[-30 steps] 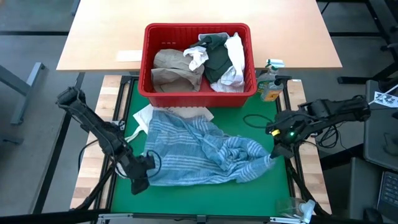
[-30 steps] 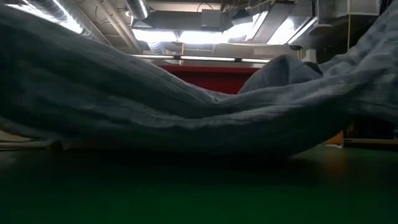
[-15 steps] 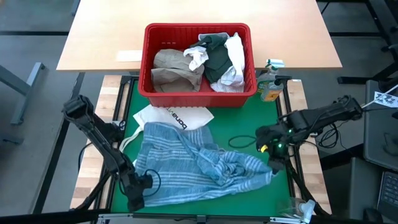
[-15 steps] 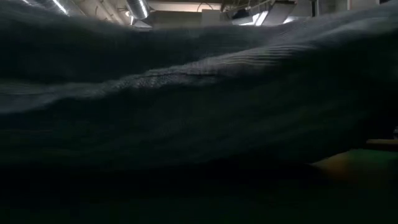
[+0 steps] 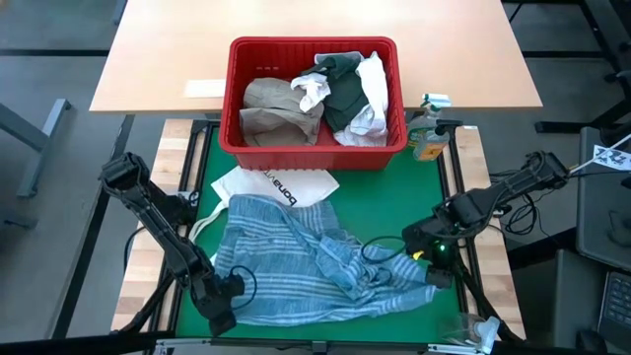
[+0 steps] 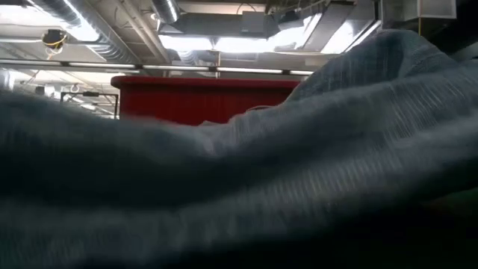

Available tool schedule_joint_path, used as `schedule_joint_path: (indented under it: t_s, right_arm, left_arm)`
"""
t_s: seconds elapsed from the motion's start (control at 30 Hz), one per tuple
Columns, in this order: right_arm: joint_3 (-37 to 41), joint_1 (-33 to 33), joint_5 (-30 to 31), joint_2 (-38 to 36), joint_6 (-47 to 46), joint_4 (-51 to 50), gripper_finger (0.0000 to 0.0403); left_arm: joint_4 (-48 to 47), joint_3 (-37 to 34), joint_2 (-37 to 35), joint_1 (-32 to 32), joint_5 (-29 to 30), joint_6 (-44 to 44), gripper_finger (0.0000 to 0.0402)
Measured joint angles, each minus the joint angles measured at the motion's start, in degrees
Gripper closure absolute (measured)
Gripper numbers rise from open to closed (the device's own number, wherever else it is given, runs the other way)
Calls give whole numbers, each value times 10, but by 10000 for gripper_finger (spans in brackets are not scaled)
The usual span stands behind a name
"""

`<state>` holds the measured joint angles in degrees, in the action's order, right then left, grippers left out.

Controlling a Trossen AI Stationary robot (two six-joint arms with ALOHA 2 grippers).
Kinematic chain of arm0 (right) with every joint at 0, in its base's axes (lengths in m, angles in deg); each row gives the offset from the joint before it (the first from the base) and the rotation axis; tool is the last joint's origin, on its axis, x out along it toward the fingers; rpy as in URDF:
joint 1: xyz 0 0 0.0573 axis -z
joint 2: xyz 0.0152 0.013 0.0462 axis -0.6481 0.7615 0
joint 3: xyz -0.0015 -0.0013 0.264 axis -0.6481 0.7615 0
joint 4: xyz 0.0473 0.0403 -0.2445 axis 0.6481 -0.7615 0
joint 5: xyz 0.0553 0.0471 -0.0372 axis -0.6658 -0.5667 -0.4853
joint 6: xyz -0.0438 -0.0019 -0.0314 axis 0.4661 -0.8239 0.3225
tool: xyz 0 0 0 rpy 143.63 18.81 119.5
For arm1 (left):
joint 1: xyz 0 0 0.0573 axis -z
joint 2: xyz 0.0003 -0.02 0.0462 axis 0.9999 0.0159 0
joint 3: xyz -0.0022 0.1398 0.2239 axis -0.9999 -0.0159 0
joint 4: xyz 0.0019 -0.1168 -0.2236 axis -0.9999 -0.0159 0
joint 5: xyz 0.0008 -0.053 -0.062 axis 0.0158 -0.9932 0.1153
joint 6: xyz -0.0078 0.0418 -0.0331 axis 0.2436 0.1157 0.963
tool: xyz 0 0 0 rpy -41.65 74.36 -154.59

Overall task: Fold Laundry from Bin
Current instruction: Fold the blue polo shirt

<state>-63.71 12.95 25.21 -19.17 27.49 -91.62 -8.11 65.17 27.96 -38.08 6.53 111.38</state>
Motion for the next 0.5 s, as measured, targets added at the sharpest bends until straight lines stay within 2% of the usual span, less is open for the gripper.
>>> schedule_joint_path:
  t_s: [0.17,0.27,0.4,0.5]
  right_arm:
    - [0,-5,43,0,-4,-1,306]
    - [0,-4,46,0,0,-1,283]
    - [0,-3,48,0,2,0,270]
    - [0,-3,84,0,12,4,270]
  left_arm:
    - [0,0,0,0,11,0,314]
    - [0,0,0,1,11,-4,307]
    - [0,0,0,1,11,-20,306]
    - [-1,0,0,1,11,-19,306]
